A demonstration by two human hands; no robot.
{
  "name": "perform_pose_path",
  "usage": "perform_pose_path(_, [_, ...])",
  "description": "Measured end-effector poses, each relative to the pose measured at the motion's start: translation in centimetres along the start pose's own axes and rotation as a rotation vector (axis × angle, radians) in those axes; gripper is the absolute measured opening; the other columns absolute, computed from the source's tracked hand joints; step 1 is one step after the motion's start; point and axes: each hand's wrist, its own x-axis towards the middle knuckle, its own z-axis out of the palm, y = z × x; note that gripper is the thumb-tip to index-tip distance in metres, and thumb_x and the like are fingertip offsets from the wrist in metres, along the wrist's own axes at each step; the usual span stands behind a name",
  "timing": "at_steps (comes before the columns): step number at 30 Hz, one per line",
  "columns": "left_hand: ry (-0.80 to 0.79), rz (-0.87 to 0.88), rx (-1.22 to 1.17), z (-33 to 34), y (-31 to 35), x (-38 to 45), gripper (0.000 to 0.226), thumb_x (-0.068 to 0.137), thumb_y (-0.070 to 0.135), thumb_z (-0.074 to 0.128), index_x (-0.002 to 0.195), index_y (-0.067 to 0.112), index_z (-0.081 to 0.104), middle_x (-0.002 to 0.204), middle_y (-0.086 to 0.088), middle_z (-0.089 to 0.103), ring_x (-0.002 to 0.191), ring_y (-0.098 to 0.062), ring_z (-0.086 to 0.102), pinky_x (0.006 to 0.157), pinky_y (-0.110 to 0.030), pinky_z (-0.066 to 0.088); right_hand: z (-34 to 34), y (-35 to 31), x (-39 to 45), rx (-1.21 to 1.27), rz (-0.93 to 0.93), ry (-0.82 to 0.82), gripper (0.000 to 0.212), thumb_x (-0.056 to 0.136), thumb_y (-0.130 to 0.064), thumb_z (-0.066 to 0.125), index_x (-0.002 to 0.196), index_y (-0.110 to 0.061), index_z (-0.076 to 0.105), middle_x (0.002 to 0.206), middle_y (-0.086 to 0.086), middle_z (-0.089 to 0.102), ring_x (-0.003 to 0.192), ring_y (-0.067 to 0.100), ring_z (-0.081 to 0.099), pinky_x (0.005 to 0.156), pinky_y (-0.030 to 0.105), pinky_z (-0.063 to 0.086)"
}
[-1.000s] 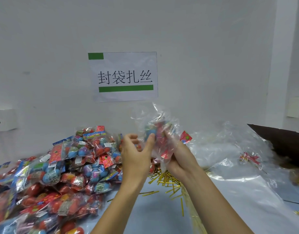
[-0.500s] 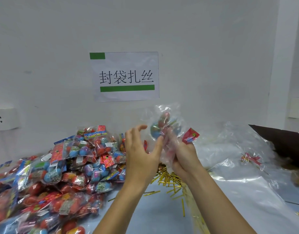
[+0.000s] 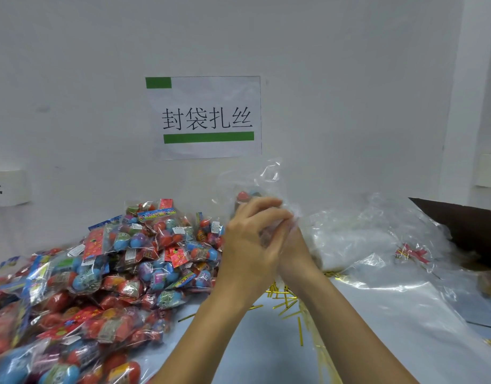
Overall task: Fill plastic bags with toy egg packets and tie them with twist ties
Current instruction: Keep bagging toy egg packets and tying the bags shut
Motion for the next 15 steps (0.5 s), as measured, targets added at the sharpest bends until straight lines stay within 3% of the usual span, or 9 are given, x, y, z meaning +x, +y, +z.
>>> perform_pose_path(2, [-0.019, 0.028, -0.002, 0.0, 0.1, -0.1, 0.009, 0.087, 0.010, 0.072, 0.093, 0.012, 0.079, 0.107, 0.001, 0.070, 0.102, -0.008, 0.063, 0.092, -0.019, 0.047, -0.2, 0.2, -0.1, -0.078, 0.011, 0.027, 0.011, 0.092, -0.023, 0.052, 0.099, -0.022, 0.060, 0.090, -0.020, 0.072, 0.093, -0.002, 0.068, 0.077, 0.014, 0.052])
perform_pose_path(4, [0.001, 0.001, -0.050, -0.1, 0.0, -0.2, 0.012, 0.090, 0.018, 0.067, 0.095, 0.014, 0.077, 0.103, 0.004, 0.070, 0.100, -0.006, 0.063, 0.088, -0.019, 0.049, -0.4, -0.3, -0.4, -0.131, 0.037, 0.183, 0.014, 0.087, -0.019, 0.062, 0.100, -0.019, 0.063, 0.095, -0.006, 0.073, 0.098, 0.017, 0.071, 0.080, 0.030, 0.058])
perform_pose_path(6, [0.102, -0.121, -0.101, -0.2, -0.4, -0.2, 0.014, 0.095, 0.023, 0.058, 0.098, 0.019, 0.071, 0.100, 0.005, 0.067, 0.096, -0.010, 0.063, 0.082, -0.026, 0.051, -0.4, -0.9, -0.2, -0.057, 0.120, 0.327, 0.033, 0.079, -0.028, 0.080, 0.104, -0.011, 0.068, 0.089, -0.001, 0.077, 0.082, 0.013, 0.073, 0.069, 0.029, 0.059])
perform_pose_path(8, [0.181, -0.352, -0.076, -0.5, -1.5, -0.2, 0.006, 0.098, 0.024, 0.059, 0.101, 0.019, 0.059, 0.101, 0.001, 0.062, 0.092, -0.015, 0.060, 0.081, -0.036, 0.053, -0.5, -1.4, -0.1, -0.084, 0.224, 0.412, 0.041, 0.080, -0.040, 0.082, 0.108, -0.011, 0.069, 0.093, 0.006, 0.078, 0.075, 0.012, 0.072, 0.073, 0.036, 0.062])
perform_pose_path(9, [0.114, -0.521, -0.084, -0.7, -2.0, -0.1, 0.015, 0.096, 0.027, 0.063, 0.106, 0.018, 0.055, 0.104, -0.001, 0.061, 0.093, -0.016, 0.060, 0.082, -0.038, 0.054, -0.5, -1.7, 0.0, -0.053, 0.292, 0.426, 0.044, 0.080, -0.042, 0.081, 0.110, -0.013, 0.067, 0.099, 0.011, 0.076, 0.082, 0.018, 0.073, 0.080, 0.045, 0.062])
perform_pose_path(11, [-0.178, -0.818, -0.189, -0.8, -2.9, -0.5, 0.031, 0.094, 0.038, 0.066, 0.113, 0.016, 0.054, 0.106, -0.002, 0.065, 0.095, -0.020, 0.066, 0.082, -0.037, 0.059, -0.5, -2.5, -0.1, 0.133, 0.380, 0.404, 0.048, 0.081, -0.040, 0.079, 0.117, -0.013, 0.063, 0.108, 0.014, 0.074, 0.092, 0.026, 0.073, 0.085, 0.054, 0.059])
perform_pose_path(13, [-0.377, -0.893, -0.304, -0.4, -3.1, -1.0, 0.030, 0.095, 0.039, 0.064, 0.109, 0.012, 0.063, 0.101, -0.006, 0.074, 0.092, -0.026, 0.072, 0.083, -0.037, 0.061, -0.2, -2.9, -0.1, 0.252, 0.380, 0.353, 0.038, 0.086, -0.034, 0.076, 0.112, -0.009, 0.065, 0.108, 0.014, 0.074, 0.087, 0.024, 0.074, 0.087, 0.058, 0.057])
perform_pose_path(15, [-0.388, -0.871, -0.389, 0.2, -3.2, -1.4, 0.033, 0.096, 0.036, 0.063, 0.105, 0.004, 0.068, 0.095, -0.013, 0.077, 0.086, -0.030, 0.075, 0.079, -0.036, 0.062, 0.1, -3.1, -0.3, 0.191, 0.388, 0.363, 0.031, 0.086, -0.035, 0.075, 0.098, -0.007, 0.069, 0.103, 0.017, 0.074, 0.082, 0.027, 0.072, 0.088, 0.062, 0.055])
